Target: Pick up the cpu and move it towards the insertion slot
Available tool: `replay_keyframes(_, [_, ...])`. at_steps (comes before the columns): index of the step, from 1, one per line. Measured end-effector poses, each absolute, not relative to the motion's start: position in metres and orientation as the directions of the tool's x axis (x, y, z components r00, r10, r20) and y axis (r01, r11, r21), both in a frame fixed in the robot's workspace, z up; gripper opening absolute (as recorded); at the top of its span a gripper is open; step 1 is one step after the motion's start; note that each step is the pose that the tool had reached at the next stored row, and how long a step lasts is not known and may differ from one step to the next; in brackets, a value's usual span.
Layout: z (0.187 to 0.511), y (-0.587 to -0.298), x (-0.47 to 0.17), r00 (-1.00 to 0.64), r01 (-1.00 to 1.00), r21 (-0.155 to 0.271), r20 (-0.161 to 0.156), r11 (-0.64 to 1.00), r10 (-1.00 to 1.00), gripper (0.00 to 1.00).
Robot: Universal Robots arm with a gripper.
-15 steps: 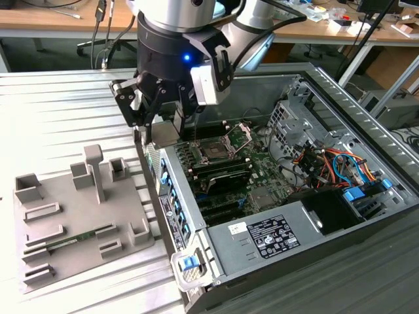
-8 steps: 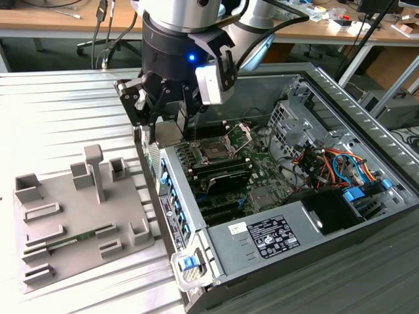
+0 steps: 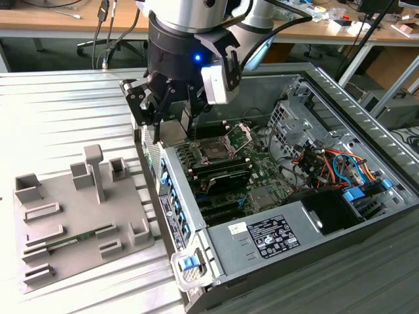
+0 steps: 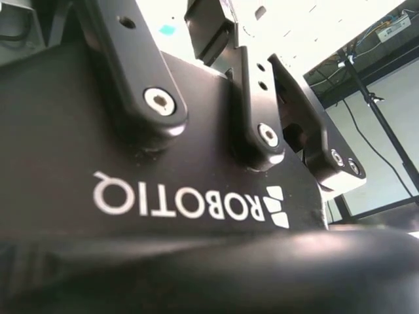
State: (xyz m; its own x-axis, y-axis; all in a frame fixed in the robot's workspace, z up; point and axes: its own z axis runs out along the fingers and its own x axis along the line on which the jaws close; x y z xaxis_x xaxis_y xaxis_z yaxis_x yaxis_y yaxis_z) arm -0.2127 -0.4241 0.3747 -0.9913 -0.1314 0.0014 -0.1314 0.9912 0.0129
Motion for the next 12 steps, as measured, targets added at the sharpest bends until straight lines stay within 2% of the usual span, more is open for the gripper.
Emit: replay_keyframes(12, [0.3745,-0.4241,-0.2055,-0.991,-0.131,0.013,0.001,0.991,-0.131,0.55])
